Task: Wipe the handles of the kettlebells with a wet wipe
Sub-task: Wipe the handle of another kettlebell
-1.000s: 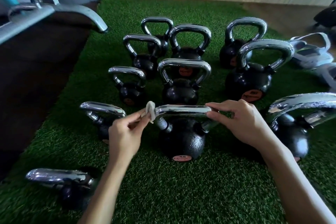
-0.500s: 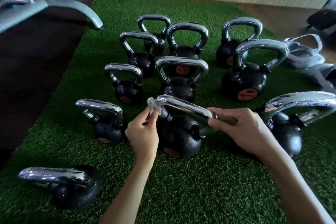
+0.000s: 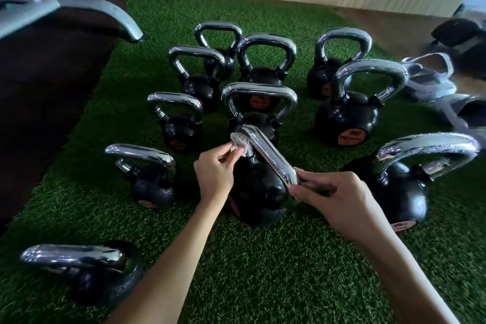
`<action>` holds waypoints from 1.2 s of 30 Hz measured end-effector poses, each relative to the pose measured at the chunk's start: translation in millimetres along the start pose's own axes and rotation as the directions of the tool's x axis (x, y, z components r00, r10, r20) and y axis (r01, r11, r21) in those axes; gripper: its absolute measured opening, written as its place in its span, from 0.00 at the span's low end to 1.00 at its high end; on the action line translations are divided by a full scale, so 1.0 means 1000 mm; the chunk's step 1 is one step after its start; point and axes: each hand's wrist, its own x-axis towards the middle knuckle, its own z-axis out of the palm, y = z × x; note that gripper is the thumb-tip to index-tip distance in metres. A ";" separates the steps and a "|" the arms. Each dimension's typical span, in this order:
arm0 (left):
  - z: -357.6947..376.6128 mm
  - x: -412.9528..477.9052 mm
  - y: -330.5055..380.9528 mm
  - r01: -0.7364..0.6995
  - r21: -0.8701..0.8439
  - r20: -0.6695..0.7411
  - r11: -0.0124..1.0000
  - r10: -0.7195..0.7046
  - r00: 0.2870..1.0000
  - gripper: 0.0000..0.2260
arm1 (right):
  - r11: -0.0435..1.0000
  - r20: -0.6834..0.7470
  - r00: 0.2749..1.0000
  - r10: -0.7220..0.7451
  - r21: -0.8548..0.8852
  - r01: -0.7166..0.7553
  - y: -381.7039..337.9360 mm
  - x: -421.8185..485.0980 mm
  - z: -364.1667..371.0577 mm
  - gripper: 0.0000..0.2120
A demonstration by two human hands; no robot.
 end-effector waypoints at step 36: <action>0.014 -0.133 0.025 -0.214 -0.120 0.028 0.969 0.219 0.975 0.07 | 0.970 0.212 0.975 -0.060 0.245 0.006 0.018 0.011 -0.009 0.17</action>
